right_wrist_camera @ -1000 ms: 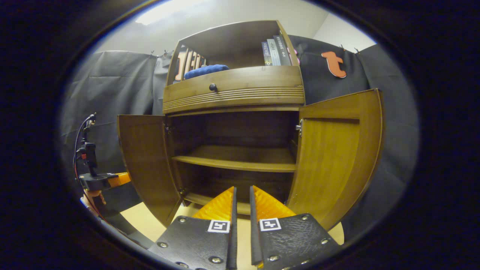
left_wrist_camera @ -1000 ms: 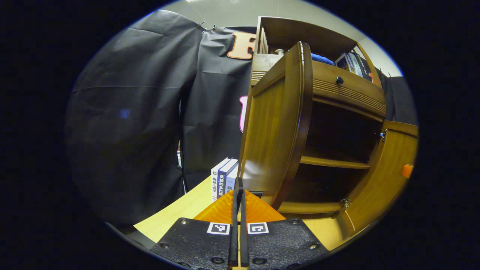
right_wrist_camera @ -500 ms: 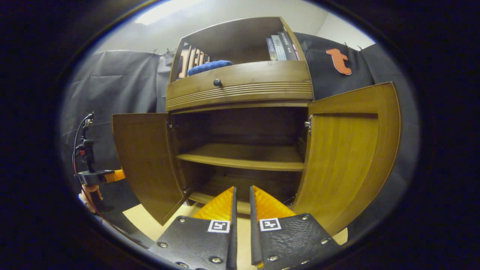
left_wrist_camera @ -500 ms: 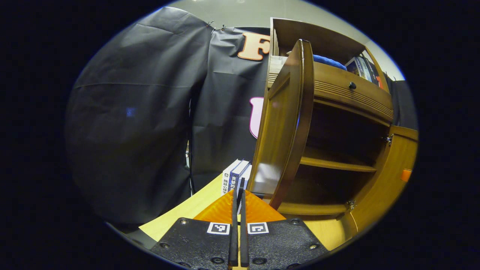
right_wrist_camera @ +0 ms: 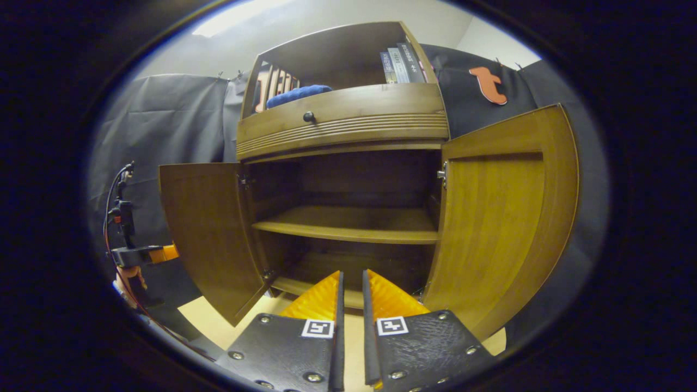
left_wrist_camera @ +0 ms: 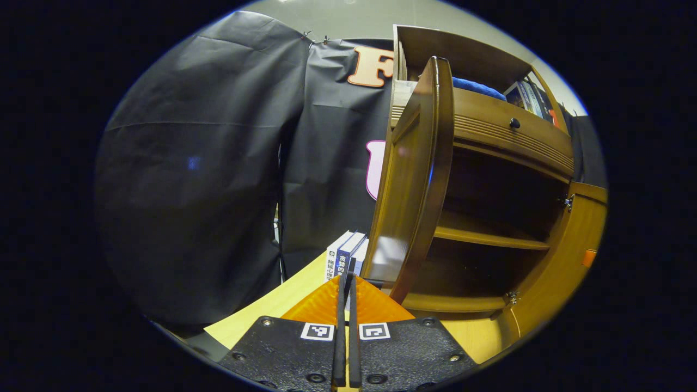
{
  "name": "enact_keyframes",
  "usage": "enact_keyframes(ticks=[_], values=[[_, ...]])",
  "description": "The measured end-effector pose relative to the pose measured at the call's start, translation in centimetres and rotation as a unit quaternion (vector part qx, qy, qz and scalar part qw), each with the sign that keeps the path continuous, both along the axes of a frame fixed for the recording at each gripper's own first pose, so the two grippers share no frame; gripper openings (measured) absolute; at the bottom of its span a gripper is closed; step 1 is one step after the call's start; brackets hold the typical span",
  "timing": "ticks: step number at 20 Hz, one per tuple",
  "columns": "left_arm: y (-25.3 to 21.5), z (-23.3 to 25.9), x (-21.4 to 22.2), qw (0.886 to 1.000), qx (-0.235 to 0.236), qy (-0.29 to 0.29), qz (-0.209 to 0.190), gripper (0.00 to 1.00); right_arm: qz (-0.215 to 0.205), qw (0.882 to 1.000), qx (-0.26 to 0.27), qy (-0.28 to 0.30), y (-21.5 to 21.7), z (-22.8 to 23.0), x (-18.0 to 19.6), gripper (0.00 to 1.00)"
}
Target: Open the right door of the double-door shoe cabinet with the right hand, and open the left door with the left hand.
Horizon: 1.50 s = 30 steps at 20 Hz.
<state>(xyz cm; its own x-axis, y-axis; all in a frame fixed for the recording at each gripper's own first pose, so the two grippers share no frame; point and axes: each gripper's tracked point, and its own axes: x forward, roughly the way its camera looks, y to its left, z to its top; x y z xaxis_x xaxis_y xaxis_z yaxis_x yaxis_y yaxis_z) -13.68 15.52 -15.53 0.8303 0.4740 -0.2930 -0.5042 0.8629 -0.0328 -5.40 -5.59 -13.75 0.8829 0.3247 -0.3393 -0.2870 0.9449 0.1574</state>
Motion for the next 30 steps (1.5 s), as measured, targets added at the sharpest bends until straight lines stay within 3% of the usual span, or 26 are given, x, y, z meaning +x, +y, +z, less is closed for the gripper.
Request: enact_keyframes(ticks=[7,8,9,13,14,23,30], values=[[2.5,1.6,-2.8,0.998,0.013,-0.018,0.064,0.01,0.005,1.0,0.005,0.005,0.0,-0.6,0.0,0.15],[2.9,1.8,-3.2,0.997,0.014,-0.02,0.072,0.07,0.007,1.0,0.006,0.005,0.0,-0.5,0.1,0.15],[2.7,2.1,-3.4,0.997,0.009,-0.026,0.071,0.0,0.008,1.0,0.007,0.005,0.0,-0.4,0.0,0.15],[1.9,3.6,-3.4,0.996,0.002,-0.044,0.075,0.01,0.015,1.0,0.011,-0.003,0.4,0.2,0.4,0.15],[1.5,4.3,-3.3,0.996,0.006,-0.048,0.071,0.04,0.016,1.0,0.01,-0.005,0.4,0.3,0.4,0.15],[-3.0,9.5,0.1,0.996,0.026,-0.078,0.017,0.01,-0.007,1.0,0.002,-0.014,-1.6,1.5,-0.3,0.15],[-9.0,13.2,4.4,0.991,0.041,-0.104,-0.07,0.01,-0.043,0.998,0.013,-0.035,-3.1,4.4,-0.1,0.15]])
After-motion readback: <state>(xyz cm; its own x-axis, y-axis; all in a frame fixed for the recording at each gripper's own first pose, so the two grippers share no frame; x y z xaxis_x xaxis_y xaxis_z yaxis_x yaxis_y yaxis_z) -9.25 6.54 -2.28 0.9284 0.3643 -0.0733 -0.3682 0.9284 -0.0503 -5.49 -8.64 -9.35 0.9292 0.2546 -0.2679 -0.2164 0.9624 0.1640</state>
